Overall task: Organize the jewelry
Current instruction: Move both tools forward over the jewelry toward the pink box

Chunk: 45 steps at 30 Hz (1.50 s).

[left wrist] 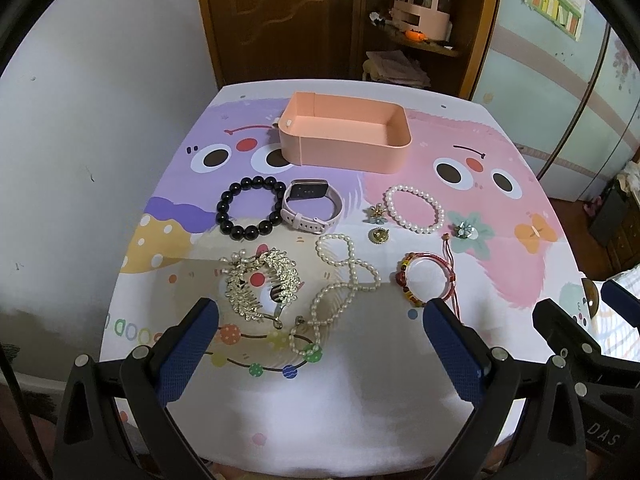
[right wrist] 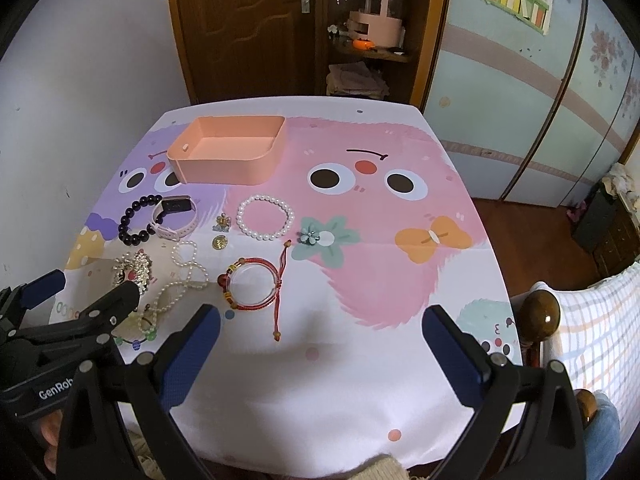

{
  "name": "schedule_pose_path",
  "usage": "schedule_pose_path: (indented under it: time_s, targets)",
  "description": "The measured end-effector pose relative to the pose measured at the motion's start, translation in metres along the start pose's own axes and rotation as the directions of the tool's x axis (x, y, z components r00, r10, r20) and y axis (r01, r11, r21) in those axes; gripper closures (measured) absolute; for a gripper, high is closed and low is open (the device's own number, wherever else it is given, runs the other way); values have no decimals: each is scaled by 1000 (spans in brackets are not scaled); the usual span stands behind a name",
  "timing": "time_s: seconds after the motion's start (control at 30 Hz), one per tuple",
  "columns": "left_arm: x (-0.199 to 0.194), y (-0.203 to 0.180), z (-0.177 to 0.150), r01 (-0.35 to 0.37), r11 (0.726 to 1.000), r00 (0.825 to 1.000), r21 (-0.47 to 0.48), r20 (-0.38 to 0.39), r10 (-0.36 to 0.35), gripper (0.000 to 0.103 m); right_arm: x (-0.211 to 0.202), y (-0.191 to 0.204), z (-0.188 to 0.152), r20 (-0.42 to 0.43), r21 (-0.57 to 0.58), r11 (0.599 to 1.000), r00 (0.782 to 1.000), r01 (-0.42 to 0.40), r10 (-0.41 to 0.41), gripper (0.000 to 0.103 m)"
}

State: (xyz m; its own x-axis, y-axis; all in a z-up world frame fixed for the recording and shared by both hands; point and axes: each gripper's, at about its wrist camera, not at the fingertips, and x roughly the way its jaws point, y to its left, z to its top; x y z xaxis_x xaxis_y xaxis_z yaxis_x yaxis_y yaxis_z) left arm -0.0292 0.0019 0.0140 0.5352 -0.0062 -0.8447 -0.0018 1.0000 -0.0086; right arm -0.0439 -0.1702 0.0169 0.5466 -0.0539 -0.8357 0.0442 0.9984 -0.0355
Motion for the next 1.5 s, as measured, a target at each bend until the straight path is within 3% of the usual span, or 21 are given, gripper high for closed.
schedule_pose_path:
  time_s: [1.5]
  targets:
    - [2, -5, 4, -57, 998, 998, 28, 2, 57, 2, 7, 0, 1, -8, 3, 999, 998, -55, 55, 8]
